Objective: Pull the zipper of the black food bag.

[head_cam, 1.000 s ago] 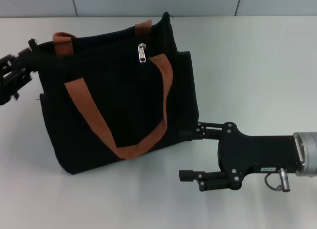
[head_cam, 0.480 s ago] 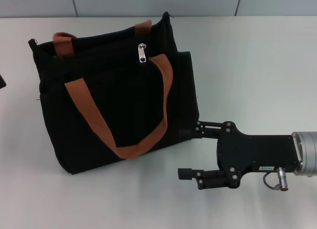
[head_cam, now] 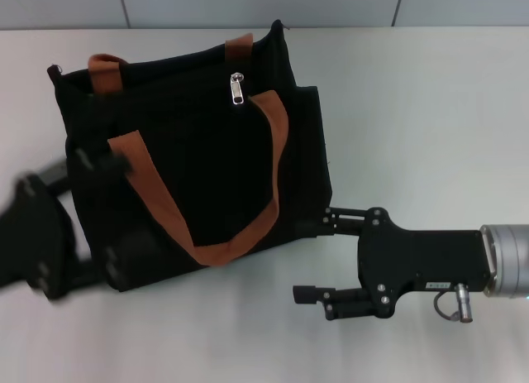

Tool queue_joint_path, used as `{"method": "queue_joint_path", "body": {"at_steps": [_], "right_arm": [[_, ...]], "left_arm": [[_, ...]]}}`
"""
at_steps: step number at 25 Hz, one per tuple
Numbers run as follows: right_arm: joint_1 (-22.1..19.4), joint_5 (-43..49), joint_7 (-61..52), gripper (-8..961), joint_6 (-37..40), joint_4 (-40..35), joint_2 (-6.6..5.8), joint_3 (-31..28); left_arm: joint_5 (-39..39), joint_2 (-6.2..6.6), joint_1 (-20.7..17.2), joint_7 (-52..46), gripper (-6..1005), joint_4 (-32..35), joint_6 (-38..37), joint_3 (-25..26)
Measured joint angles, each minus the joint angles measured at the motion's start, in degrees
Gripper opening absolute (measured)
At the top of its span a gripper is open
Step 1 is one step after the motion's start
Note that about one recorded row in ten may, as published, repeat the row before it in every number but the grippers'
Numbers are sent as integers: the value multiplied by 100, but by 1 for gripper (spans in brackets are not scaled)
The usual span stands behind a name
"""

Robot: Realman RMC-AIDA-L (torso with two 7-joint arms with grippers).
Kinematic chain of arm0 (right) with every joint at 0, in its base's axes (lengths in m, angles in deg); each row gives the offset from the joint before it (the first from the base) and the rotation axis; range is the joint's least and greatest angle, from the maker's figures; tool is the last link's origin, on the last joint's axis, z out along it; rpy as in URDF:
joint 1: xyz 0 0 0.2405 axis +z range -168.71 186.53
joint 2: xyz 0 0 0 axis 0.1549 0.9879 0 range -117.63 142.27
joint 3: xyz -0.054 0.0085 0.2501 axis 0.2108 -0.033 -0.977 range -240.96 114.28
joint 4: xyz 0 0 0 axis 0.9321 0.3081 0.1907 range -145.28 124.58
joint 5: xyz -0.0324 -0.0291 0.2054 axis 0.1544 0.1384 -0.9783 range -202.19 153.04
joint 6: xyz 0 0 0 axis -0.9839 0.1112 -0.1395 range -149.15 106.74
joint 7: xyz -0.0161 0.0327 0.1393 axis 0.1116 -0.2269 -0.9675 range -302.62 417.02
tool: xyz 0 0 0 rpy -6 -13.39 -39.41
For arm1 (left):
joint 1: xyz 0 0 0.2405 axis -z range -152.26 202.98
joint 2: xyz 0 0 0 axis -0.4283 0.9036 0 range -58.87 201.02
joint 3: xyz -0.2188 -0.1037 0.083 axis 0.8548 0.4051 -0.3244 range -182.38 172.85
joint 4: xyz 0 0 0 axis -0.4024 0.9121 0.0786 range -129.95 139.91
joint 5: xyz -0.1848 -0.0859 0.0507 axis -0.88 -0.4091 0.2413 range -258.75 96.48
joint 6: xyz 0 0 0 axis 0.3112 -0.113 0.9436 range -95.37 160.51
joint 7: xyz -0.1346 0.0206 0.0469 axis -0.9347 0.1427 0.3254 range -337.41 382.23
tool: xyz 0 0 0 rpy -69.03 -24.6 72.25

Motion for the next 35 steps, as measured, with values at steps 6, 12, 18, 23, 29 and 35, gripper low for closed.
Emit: {"method": "queue_joint_path", "body": {"at_steps": [6, 12, 18, 23, 29, 35], "right_arm": [[21, 6, 170, 768, -17, 210, 7, 20], [50, 7, 399, 768, -84, 399, 9, 135], [62, 8, 505, 768, -114, 488, 9, 135], [65, 8, 511, 768, -102, 499, 9, 135], [65, 7, 513, 768, -104, 517, 9, 142], [65, 8, 513, 768, -112, 518, 9, 142]], "left_arm": [[147, -20, -88, 327, 808, -294, 126, -762], [726, 31, -24, 334, 806, -476, 823, -745], [864, 104, -25, 338, 806, -485, 935, -751], [878, 112, -26, 325, 806, -489, 920, -788], [924, 111, -20, 319, 807, -489, 918, -795], [929, 111, -18, 329, 807, -488, 918, -799]]}}
